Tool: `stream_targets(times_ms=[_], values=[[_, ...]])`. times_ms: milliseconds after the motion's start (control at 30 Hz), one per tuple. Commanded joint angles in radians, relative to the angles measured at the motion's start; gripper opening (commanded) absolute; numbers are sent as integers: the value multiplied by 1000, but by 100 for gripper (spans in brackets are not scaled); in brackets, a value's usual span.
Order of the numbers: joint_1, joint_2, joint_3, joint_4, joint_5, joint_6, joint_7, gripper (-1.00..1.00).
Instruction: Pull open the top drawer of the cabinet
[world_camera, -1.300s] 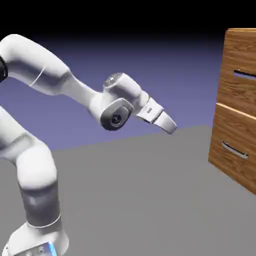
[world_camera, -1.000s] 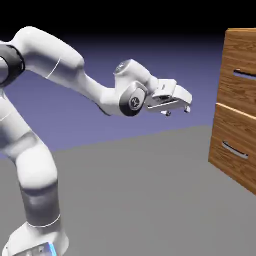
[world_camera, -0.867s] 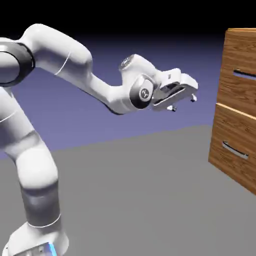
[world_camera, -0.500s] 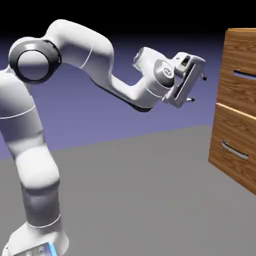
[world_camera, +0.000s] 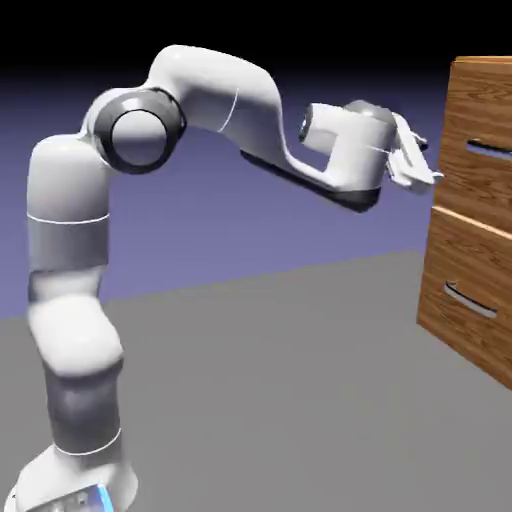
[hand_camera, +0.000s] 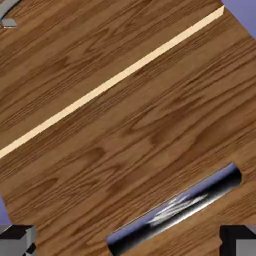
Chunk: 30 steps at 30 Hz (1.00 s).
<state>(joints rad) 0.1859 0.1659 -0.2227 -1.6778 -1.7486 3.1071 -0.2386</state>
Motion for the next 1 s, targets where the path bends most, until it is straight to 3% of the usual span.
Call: stream_targets(times_ms=[0,800,967], values=[[4,18,-6,28,-44,2,-24,0],[108,458,-138,704,-1087,44,-609,0],[79,491,-108,745,-996,47,-751,0]])
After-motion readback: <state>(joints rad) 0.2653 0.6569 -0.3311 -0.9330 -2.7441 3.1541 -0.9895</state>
